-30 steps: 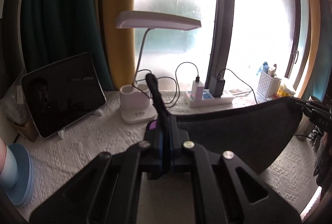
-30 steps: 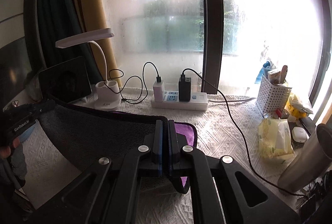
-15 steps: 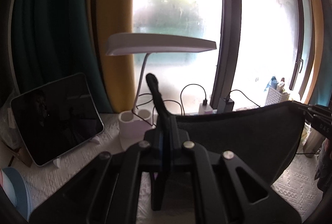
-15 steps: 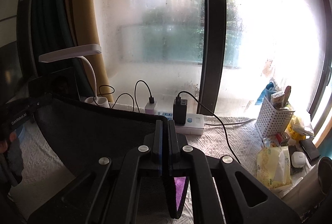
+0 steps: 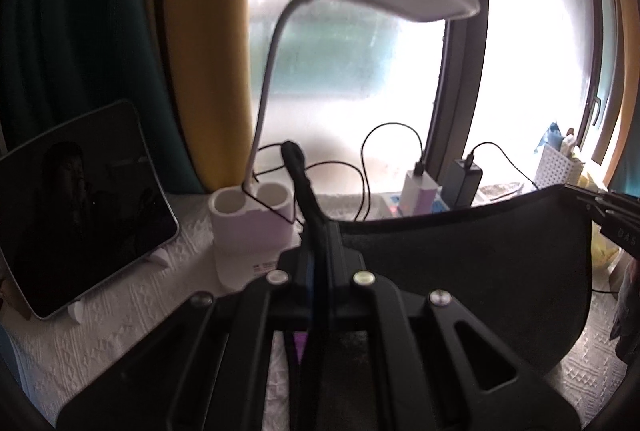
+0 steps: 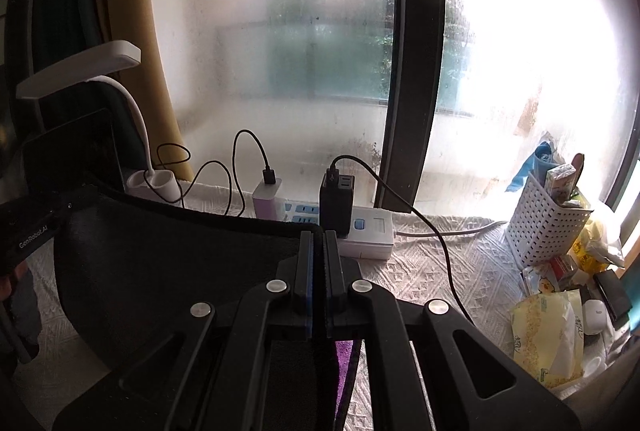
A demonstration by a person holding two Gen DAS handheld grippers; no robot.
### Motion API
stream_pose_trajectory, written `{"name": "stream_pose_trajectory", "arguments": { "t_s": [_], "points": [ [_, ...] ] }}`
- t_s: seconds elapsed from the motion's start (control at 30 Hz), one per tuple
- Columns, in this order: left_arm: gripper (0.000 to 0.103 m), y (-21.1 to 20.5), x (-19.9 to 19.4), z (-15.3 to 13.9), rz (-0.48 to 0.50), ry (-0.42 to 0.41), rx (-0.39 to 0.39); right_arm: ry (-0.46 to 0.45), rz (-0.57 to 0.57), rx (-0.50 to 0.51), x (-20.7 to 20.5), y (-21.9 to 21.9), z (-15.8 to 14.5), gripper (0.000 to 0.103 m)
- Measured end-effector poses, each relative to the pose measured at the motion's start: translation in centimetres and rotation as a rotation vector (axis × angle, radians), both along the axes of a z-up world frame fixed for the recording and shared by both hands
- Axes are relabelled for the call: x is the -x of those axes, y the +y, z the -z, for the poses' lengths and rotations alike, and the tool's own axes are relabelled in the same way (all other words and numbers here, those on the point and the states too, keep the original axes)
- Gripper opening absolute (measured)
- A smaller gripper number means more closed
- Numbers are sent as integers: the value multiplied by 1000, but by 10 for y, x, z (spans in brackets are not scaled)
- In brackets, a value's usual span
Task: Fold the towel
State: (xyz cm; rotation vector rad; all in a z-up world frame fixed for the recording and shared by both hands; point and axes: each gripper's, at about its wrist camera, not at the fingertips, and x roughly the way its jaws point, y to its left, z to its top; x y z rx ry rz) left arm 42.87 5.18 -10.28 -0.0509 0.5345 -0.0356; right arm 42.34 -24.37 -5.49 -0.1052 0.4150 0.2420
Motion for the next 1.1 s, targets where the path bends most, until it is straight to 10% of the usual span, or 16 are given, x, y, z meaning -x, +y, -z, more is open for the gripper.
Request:
{"name": "stream_pose_trajectory", "arguments": {
  "t_s": [0.5, 1.1],
  "points": [
    [4, -9, -53, 74, 2, 220, -9, 197, 19, 37, -66, 3, 63, 4],
    [4, -15, -75, 91, -13, 353, -36, 346, 42, 73, -93, 5, 101, 5]
  ]
}}
